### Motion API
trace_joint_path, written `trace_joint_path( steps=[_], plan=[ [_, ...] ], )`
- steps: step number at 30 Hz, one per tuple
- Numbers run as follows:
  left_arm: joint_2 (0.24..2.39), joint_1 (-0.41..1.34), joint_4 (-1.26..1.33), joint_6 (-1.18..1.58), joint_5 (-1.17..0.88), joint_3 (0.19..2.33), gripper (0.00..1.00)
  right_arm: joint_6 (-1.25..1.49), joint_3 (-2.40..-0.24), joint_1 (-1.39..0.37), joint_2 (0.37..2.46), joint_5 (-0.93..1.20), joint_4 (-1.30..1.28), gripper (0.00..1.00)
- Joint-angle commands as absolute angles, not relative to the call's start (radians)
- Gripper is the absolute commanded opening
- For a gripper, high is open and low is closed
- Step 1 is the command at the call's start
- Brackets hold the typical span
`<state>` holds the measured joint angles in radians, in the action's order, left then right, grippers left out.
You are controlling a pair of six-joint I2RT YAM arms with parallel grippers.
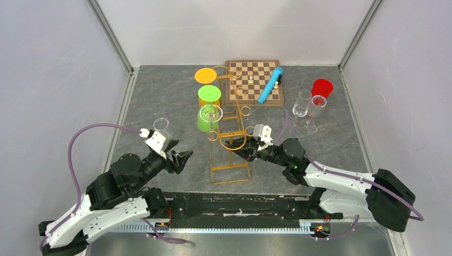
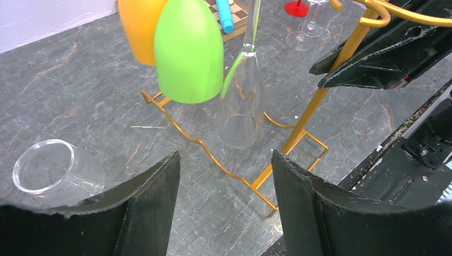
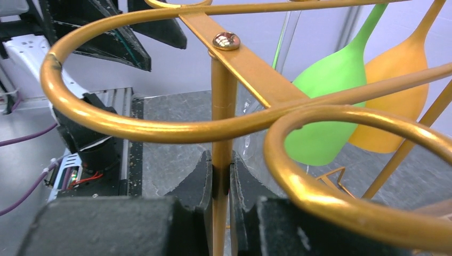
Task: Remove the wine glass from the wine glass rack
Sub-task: Move the wine rack to the center of the board.
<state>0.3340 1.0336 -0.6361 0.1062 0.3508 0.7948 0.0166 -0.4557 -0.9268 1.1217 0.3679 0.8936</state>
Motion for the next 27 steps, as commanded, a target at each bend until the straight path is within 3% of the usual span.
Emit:
trace_joint_path(
  steps=[1,7,27],
  plan=[
    [0.334,1.028,-0.600,0.156,0.374,0.792,0.70,-0.091,-0.424,-0.941,1.069,0.208,0.882,0.00],
    [0.335,1.027,-0.599,0.158,0.379,0.792,0.70,-0.140,-0.425,-0.971,1.011,0.111,0.802,0.00],
    [0.395,1.028,-0.587,0.236,0.390,0.842,0.71,-0.168,-0.434,-0.974,0.878,0.162,0.523,0.00]
  ],
)
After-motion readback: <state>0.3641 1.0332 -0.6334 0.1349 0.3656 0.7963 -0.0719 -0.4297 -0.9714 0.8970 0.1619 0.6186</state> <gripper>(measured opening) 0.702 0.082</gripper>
